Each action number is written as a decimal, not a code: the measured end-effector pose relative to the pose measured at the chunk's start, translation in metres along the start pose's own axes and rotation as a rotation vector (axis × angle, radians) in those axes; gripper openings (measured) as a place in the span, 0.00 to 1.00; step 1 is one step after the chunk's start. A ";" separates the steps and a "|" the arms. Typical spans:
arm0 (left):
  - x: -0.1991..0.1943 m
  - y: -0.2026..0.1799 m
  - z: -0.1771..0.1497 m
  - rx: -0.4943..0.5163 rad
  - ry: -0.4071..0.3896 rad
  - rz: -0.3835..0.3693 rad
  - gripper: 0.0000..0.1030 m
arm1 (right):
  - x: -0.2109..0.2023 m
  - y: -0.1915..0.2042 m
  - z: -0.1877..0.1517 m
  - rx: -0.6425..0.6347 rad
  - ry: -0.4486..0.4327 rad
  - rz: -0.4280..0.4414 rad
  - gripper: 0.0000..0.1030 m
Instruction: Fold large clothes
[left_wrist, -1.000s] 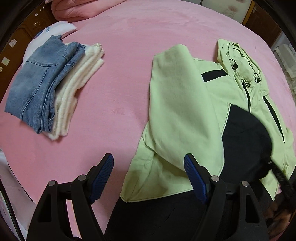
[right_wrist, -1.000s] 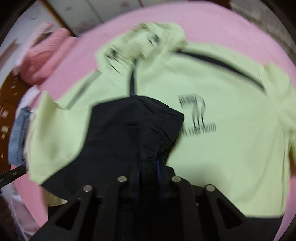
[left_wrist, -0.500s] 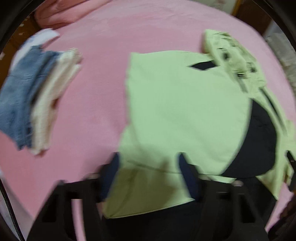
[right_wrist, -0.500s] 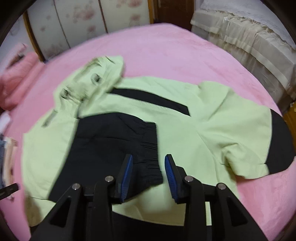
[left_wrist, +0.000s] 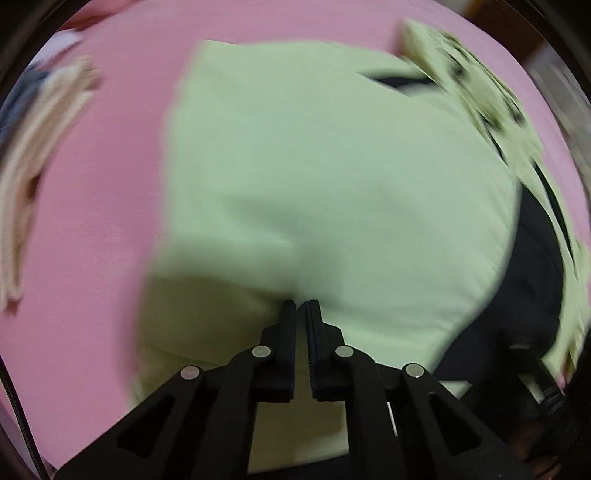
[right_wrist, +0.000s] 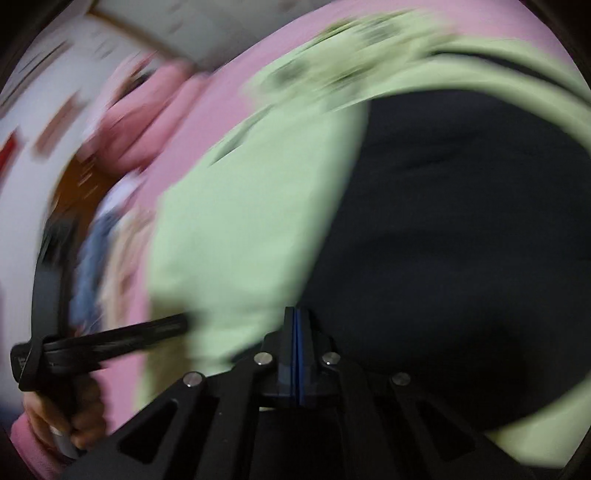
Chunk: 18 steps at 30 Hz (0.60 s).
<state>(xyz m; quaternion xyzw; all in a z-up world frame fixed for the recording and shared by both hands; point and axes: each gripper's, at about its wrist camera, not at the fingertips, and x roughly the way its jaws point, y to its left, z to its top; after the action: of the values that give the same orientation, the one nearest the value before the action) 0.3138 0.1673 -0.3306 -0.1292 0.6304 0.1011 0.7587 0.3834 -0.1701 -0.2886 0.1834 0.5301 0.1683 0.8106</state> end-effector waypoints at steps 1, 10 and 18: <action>-0.003 0.012 0.001 -0.025 -0.029 0.057 0.05 | -0.019 -0.024 -0.001 0.031 -0.056 -0.119 0.00; -0.047 -0.004 -0.010 -0.009 -0.220 0.004 0.08 | -0.090 -0.050 0.018 0.061 -0.281 -0.048 0.00; 0.009 -0.047 0.045 -0.050 -0.162 -0.244 0.08 | 0.062 0.043 0.028 -0.117 0.086 0.268 0.00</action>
<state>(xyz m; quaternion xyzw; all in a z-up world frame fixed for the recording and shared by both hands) 0.3722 0.1376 -0.3281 -0.2151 0.5440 0.0339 0.8104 0.4297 -0.1074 -0.3071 0.1976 0.5244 0.3135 0.7666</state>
